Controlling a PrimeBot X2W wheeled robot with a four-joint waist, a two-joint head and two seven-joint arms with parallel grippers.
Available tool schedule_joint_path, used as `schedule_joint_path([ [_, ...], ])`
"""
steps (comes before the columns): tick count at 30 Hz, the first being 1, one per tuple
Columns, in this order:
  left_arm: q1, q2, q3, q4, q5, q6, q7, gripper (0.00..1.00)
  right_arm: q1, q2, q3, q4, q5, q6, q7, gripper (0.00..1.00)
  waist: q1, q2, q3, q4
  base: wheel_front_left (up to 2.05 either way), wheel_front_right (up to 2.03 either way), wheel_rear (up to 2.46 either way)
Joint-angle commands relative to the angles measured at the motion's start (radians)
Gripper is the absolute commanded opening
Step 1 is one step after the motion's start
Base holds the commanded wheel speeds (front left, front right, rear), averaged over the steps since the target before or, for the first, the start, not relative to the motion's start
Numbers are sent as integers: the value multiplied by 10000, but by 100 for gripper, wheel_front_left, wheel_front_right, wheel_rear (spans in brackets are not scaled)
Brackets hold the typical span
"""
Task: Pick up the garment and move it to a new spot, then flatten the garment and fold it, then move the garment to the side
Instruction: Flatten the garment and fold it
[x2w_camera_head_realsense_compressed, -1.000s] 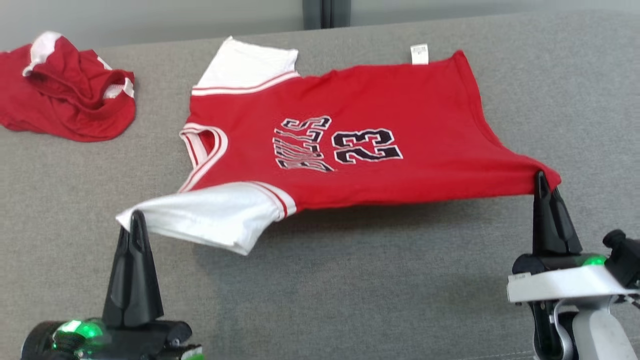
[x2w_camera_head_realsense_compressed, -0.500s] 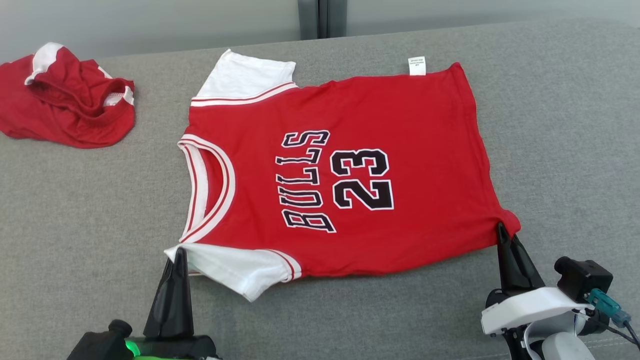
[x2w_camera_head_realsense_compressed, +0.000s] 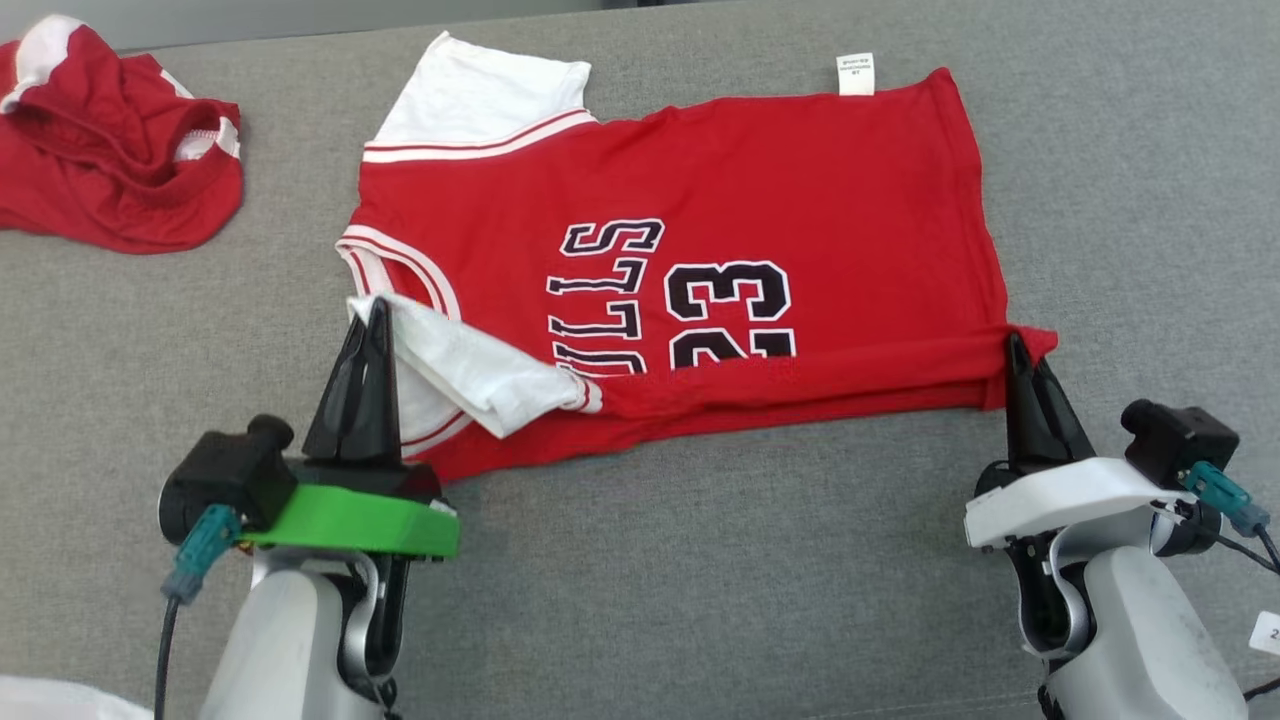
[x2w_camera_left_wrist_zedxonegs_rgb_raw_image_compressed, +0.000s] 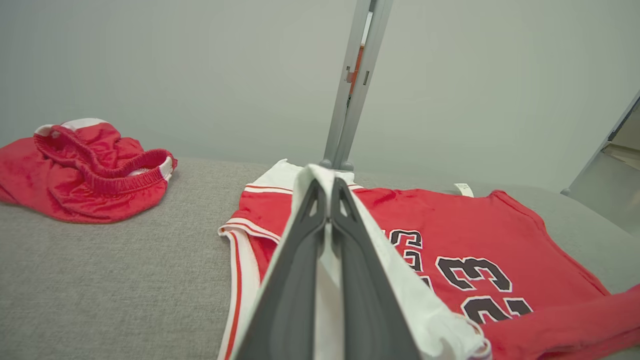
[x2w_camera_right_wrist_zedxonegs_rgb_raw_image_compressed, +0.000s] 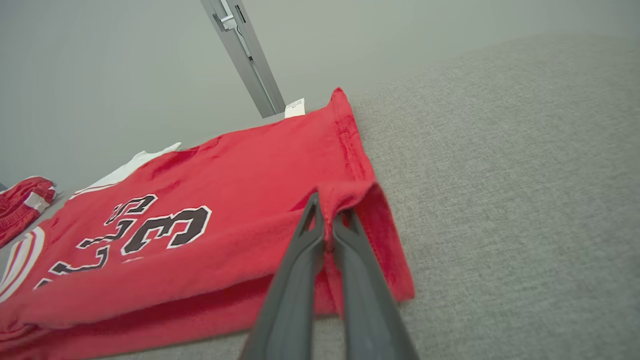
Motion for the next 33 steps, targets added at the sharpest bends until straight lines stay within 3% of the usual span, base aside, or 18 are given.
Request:
schedule_joint_path([
  [1,-505,22,43,347,90,-66,-77,0,-319,-31,-93,137,-124,-15,-28,0,0,0,307,-115,0,0,0],
  [13,-2529,-41,831,2322,499,-42,-74,0,-1496,-29,224,957,-181,-15,-30,0,0,0,856,-383,0,0,0],
  [14,-2630,-47,921,2410,516,-42,-75,0,-1569,-29,259,974,-155,-15,-30,30,0,0,862,-398,0,0,0],
  [15,-2687,-56,974,2488,563,-43,-75,0,-1609,-29,296,963,-92,-15,-30,73,0,0,860,-409,0,0,0],
  [16,-2735,-64,1011,2540,617,-35,-75,2,-1644,-27,291,931,-60,-15,-30,100,0,0,857,-420,0,0,0],
  [17,-2823,-68,1036,2546,685,-40,-75,65,-1684,-29,283,904,-45,-15,-30,100,0,0,853,-428,0,0,0],
  [18,-2873,-75,1013,2544,749,-76,-75,100,-1719,-29,276,879,-4,-15,-30,100,0,0,847,-433,0,0,0],
  [25,-2574,-91,1325,2108,498,-123,-75,100,-1657,-27,-88,275,3,-15,-31,100,0,0,742,-381,0,0,0],
  [33,-1116,-92,1546,1709,-95,-249,-63,100,-880,-26,-494,-385,-796,-15,-31,100,0,0,188,-227,0,0,0],
])
